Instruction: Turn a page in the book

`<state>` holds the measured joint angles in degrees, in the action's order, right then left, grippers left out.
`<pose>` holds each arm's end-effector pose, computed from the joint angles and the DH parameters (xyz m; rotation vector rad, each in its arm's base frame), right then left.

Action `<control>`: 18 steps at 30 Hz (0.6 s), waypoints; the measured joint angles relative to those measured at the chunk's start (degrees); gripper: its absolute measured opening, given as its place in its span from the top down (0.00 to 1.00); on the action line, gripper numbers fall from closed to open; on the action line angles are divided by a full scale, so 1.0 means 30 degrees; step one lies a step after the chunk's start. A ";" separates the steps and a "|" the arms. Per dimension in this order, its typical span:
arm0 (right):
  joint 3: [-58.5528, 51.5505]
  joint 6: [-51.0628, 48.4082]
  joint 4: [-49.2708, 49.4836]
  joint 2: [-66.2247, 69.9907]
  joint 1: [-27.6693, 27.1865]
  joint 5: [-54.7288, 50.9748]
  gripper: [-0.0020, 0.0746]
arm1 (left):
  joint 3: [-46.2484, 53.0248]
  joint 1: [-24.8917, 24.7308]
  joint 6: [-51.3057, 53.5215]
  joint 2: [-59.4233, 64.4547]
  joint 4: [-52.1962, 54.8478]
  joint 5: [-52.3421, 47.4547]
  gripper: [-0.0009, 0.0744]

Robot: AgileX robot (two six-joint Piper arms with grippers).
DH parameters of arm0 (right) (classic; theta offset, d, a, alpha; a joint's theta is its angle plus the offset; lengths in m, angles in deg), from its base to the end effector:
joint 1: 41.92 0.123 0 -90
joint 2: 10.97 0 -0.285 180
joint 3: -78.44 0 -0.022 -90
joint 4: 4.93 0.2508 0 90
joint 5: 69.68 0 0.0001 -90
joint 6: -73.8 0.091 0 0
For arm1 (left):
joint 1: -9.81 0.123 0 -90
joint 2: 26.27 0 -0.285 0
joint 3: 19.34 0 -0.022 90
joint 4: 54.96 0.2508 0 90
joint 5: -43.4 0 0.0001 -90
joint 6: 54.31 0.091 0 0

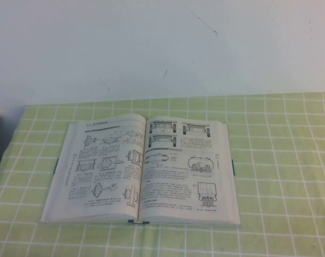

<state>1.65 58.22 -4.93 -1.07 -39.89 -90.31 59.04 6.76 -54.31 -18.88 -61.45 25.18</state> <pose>0.0552 0.0020 0.1813 -0.2872 1.8542 -0.1628 0.0539 -0.0061 0.1782 -0.0243 1.8152 -0.1462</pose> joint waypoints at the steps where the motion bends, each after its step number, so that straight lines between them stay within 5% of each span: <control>1: -0.0353 0.0000 0.0226 -0.0360 0.0000 -0.0035 0.98 | 0.0000 0.0000 0.0000 0.0000 0.0000 0.0000 0.99; 18: -0.0525 0.1369 0.0866 -0.0919 0.0000 0.0022 0.98 | 0.0000 0.0000 0.0000 0.0000 0.0037 -0.0028 0.99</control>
<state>0.07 62.33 -2.33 -3.82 -39.89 -90.25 59.04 6.76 -54.31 -18.88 -61.34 25.09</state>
